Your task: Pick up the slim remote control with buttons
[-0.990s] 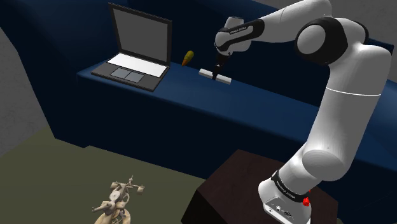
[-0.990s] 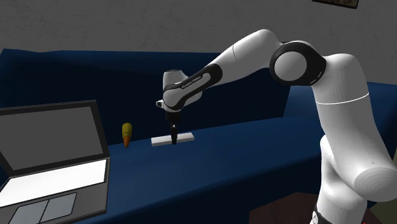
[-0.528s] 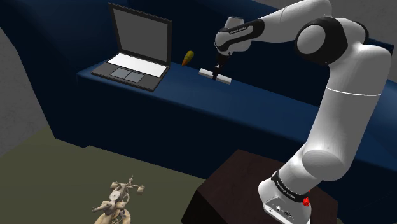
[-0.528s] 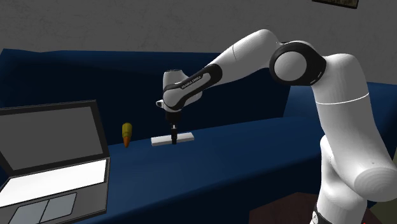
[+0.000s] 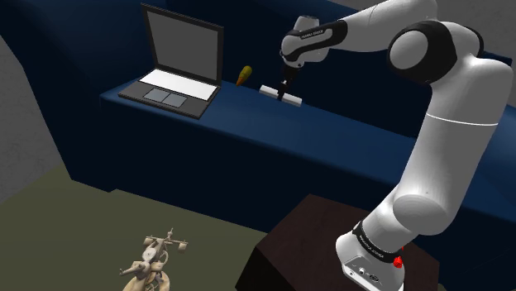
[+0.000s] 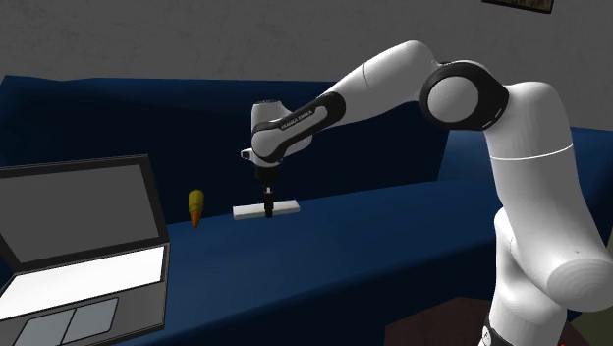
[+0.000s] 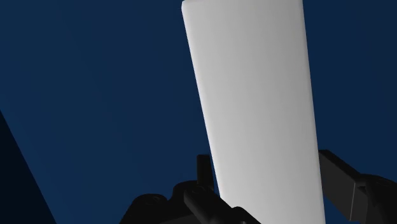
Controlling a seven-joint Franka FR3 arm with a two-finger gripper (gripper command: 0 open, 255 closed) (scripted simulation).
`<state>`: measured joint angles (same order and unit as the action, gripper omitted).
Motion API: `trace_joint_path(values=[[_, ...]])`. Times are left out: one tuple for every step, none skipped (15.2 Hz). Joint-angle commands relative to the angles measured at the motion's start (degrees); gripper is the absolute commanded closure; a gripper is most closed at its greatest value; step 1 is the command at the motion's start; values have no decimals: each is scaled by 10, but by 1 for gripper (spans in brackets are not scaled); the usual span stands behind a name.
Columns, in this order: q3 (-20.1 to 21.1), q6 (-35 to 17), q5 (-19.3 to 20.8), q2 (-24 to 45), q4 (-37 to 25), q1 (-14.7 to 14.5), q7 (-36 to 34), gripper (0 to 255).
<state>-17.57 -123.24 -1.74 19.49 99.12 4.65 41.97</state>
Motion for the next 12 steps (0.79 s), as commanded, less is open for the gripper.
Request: trace_joint_path(values=[[-1,16,1,-4,-12,0,0,255],[-1,22,2,-7,-16,0,0,255],[-1,29,3,-9,-21,0,0,255],[-2,36,3,-11,-26,0,0,255],[-2,43,4,-13,-31,-1,0,255],[-2,50,5,-15,-36,-1,0,255],[-3,57,5,-17,-41,-1,0,255],[-3,64,6,-19,-46,-1,0,255],[-3,71,6,-20,-52,-1,0,255],[-3,78,7,-22,-58,-1,0,255],[-3,79,7,-22,-58,-1,0,255],[-3,79,7,-22,-58,-1,0,255]])
